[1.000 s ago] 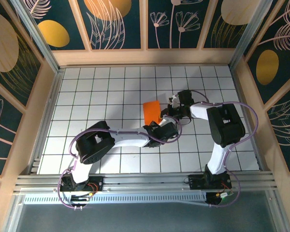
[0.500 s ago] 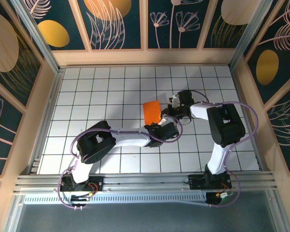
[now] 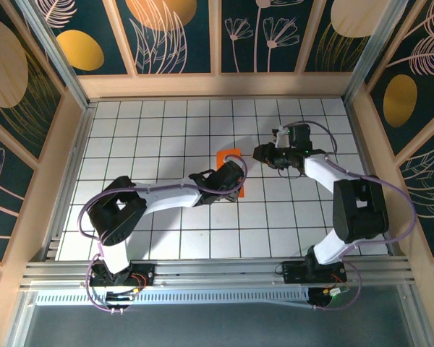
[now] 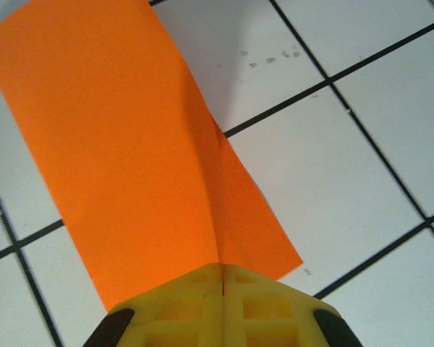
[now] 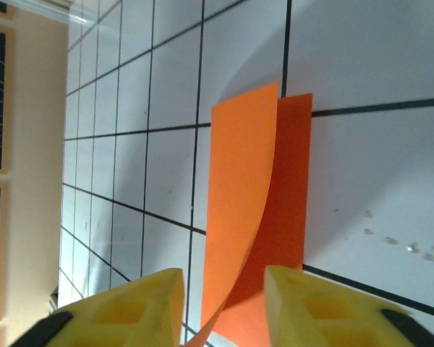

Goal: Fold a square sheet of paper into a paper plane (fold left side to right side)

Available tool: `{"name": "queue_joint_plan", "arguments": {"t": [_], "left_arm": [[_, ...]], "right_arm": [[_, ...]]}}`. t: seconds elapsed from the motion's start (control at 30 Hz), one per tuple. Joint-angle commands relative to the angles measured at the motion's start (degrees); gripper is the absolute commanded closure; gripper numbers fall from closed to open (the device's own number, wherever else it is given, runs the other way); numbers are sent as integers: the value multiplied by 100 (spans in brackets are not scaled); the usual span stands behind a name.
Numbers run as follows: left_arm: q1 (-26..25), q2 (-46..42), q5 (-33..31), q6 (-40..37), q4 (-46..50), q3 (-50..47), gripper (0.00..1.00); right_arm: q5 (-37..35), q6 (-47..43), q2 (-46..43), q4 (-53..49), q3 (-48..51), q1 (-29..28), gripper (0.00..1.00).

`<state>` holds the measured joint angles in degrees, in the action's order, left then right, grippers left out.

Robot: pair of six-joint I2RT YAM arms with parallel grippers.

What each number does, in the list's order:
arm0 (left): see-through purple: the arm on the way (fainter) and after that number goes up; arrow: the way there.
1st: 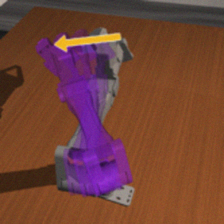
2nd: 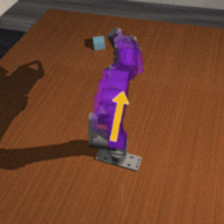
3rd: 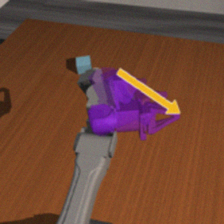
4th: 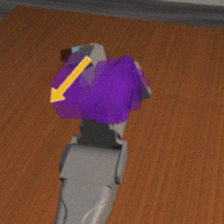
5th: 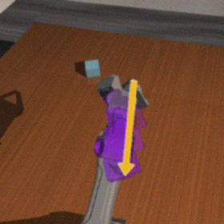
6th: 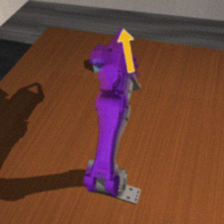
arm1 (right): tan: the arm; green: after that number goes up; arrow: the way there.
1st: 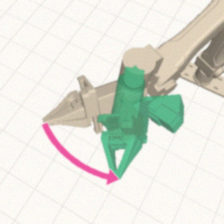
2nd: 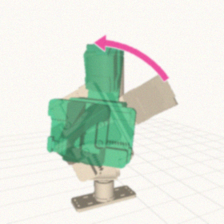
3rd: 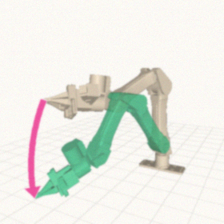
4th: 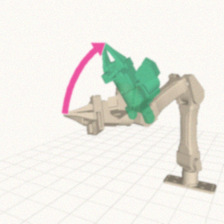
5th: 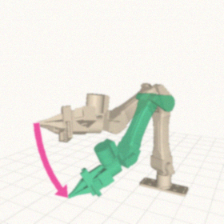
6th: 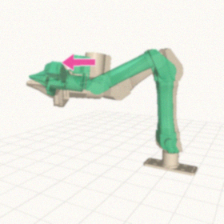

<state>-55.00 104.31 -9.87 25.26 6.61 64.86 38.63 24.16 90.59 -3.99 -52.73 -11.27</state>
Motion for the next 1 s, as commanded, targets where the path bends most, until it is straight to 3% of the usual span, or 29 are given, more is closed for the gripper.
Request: {"name": "queue_joint_plan", "arguments": {"t": [0.0,0.17,0.33,0.6,0.97], "left_arm": [[235,-111,1236,370,-412,-144,100],[622,-122,2134,924,-939,-412,100],[854,-88,2651,1215,-1281,-635,100],[959,-51,2799,1361,-1456,-781,100],[1004,-7,2770,1332,-1400,-818,100]], "right_arm": [[-13,-362,-198,-274,339,15,75],[313,-325,-355,-66,927,-111,100],[408,-167,-241,197,1276,-501,100],[283,132,271,552,1298,-1039,100],[-81,43,676,305,1235,-1158,100]]}}
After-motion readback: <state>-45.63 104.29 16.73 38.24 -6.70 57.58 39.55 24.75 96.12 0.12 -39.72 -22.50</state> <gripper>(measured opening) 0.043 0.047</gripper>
